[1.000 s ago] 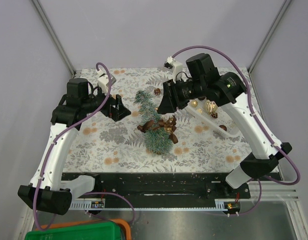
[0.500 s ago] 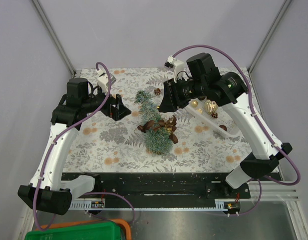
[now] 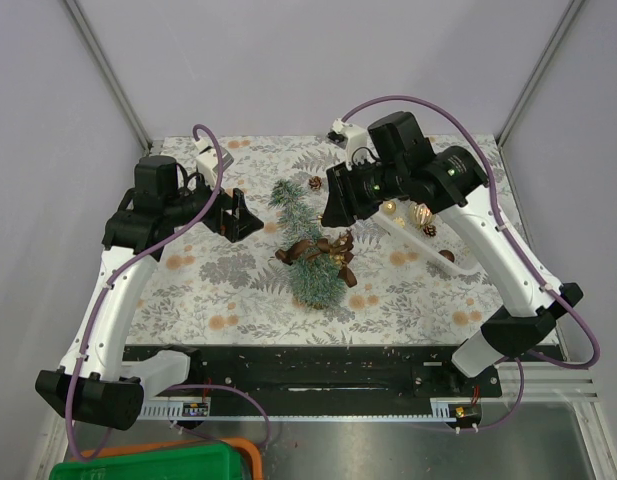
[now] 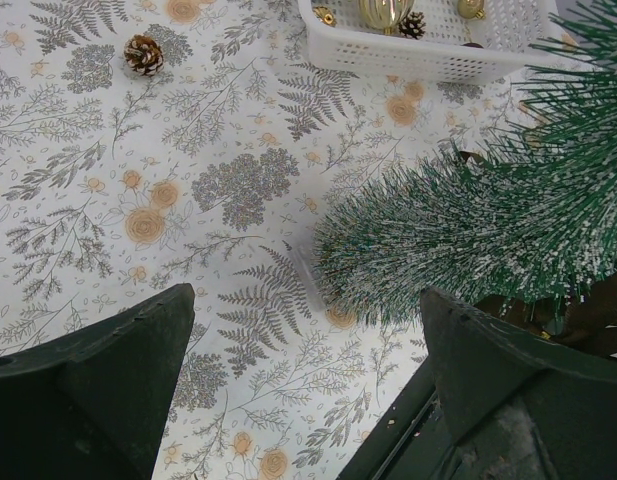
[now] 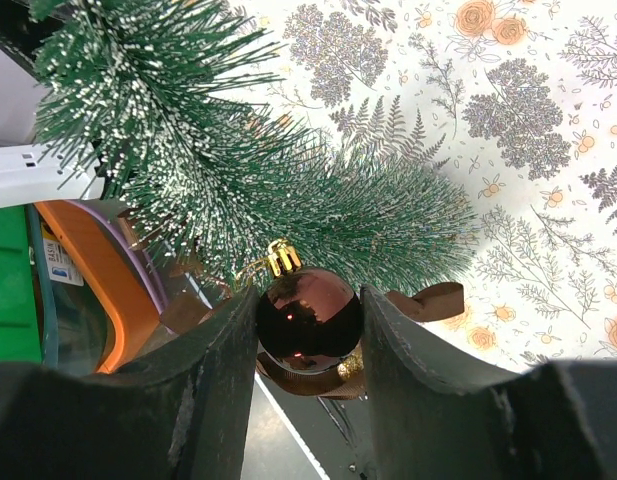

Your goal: Decorate the small christmas tree

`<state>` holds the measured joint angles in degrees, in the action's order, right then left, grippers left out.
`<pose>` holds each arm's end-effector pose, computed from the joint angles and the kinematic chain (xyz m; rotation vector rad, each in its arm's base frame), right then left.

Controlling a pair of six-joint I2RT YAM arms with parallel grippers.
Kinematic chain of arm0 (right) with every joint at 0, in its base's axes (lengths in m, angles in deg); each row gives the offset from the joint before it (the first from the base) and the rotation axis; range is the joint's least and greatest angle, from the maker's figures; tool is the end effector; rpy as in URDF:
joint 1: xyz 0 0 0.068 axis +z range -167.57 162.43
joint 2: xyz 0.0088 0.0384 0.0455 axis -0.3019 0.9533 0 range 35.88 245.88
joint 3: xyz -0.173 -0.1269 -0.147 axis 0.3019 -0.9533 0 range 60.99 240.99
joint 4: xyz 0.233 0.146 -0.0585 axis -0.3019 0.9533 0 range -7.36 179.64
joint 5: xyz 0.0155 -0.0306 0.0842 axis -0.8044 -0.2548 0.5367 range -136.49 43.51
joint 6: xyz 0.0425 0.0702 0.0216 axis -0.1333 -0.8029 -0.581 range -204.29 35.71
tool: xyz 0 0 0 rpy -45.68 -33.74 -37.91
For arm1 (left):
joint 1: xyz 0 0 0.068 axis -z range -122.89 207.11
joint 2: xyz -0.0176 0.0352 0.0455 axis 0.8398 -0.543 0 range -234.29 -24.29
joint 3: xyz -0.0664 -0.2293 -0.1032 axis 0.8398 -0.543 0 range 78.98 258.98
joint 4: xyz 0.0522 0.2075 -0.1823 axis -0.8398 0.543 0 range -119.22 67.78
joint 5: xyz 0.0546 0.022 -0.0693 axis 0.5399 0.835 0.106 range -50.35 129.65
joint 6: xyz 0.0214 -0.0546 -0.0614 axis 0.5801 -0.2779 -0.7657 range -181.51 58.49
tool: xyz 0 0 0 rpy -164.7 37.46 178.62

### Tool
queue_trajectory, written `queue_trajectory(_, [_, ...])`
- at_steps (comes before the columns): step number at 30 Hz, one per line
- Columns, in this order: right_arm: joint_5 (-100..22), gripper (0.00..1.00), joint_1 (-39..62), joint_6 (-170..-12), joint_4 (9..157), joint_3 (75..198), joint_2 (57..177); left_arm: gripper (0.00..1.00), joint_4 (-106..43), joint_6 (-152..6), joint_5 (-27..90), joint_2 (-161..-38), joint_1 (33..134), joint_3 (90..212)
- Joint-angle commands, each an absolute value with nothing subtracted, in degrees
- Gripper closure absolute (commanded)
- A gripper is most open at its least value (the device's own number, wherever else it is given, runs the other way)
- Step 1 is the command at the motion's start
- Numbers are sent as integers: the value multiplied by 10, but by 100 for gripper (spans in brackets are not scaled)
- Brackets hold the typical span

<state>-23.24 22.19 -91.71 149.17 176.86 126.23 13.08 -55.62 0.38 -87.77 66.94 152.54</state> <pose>0.2449 0.2423 0.4395 -0.8725 2.2118 0.8781 0.2587 -0.0927 0.3732 0.6780 1.9697 -0.7674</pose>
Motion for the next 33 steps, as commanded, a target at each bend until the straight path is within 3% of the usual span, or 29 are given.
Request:
queue_trajectory(1, [-246, 91, 227, -904, 1491, 1764, 1244, 1, 102, -563, -4, -872, 674, 1530])
queue_trajectory(26, [-298, 90, 225, -894, 1474, 1716, 1211, 1, 102, -565, -2, -870, 679, 1525])
queue_trajectory(33, [-303, 71, 226, -900, 1445, 1693, 1204, 1, 103, -566, -3, -872, 680, 1525])
